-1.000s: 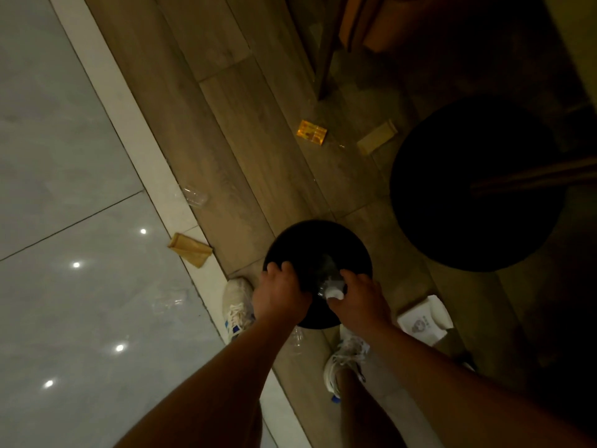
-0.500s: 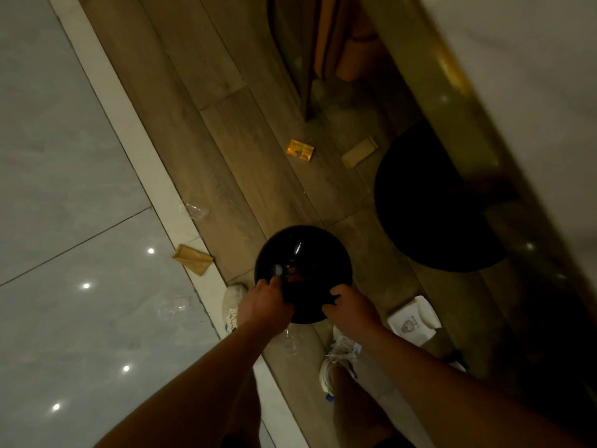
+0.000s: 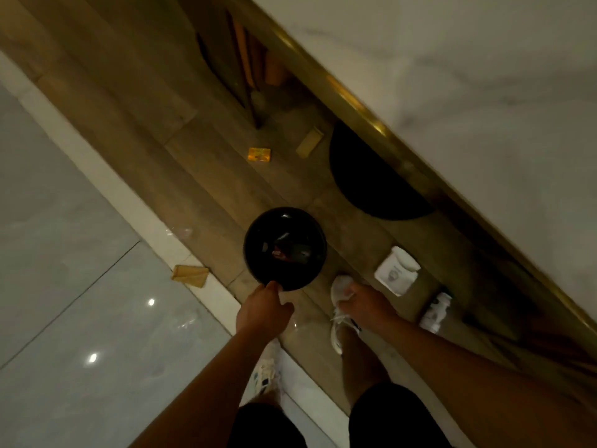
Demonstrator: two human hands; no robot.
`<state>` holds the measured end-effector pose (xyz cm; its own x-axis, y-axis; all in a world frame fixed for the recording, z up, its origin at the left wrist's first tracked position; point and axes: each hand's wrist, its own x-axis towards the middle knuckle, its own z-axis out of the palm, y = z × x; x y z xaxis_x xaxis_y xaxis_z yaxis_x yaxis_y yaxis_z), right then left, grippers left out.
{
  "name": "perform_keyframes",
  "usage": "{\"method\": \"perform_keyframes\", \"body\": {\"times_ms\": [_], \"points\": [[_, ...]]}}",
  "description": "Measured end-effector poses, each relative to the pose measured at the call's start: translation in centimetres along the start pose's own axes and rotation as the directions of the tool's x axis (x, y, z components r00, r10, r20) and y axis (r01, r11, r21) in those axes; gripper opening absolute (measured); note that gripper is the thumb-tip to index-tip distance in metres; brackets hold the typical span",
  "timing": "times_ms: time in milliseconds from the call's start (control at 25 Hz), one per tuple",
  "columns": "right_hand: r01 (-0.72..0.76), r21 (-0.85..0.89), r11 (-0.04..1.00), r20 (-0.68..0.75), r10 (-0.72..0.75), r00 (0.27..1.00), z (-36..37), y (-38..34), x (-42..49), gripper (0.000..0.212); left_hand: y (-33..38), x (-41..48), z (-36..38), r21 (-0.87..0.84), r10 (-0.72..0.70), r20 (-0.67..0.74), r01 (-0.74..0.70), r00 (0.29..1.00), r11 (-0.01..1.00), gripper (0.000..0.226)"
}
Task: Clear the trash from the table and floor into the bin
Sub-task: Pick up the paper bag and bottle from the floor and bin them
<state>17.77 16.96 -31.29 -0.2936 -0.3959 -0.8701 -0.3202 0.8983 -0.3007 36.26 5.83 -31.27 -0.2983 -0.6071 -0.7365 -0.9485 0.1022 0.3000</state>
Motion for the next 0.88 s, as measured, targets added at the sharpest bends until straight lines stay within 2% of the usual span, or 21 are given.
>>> {"method": "perform_keyframes", "body": {"times_ms": [120, 280, 400, 520, 720, 880], "points": [[-0.087, 0.098, 0.991, -0.042, 0.092, 0.995, 3.1, 4.7, -4.5, 0.04, -1.2, -2.7, 1.5, 0.123, 0.083, 0.14, -0.1, 0.987, 0.987, 0.052], [-0.198, 0.23, 0.953, -0.033, 0.211, 0.977, 7.8, 11.8, -11.4, 0.039, -2.8, -7.7, 4.2, 0.216, 0.163, 0.233, -0.215, 0.959, 0.953, 0.042], [-0.279, 0.252, 0.927, -0.056, 0.301, 0.952, 9.6, 17.3, -15.1, 0.035, -2.8, -10.5, 6.9, 0.2, 0.176, 0.313, -0.246, 0.933, 0.948, 0.037], [-0.309, 0.274, 0.91, -0.107, 0.349, 0.931, 9.0, 22.5, -16.3, 0.032, -0.5, -12.0, 10.0, 0.179, 0.154, 0.31, -0.217, 0.938, 0.96, 0.022], [-0.234, 0.355, 0.905, -0.15, 0.303, 0.941, 6.3, 30.5, -13.9, 0.028, 6.5, -13.6, 17.5, 0.277, 0.165, 0.285, -0.246, 0.944, 0.929, 0.038], [-0.192, 0.395, 0.898, -0.167, 0.276, 0.946, 4.5, 37.8, -10.9, 0.029, 12.0, -13.9, 24.8, 0.313, 0.189, 0.239, -0.259, 0.953, 0.914, 0.039]]}}
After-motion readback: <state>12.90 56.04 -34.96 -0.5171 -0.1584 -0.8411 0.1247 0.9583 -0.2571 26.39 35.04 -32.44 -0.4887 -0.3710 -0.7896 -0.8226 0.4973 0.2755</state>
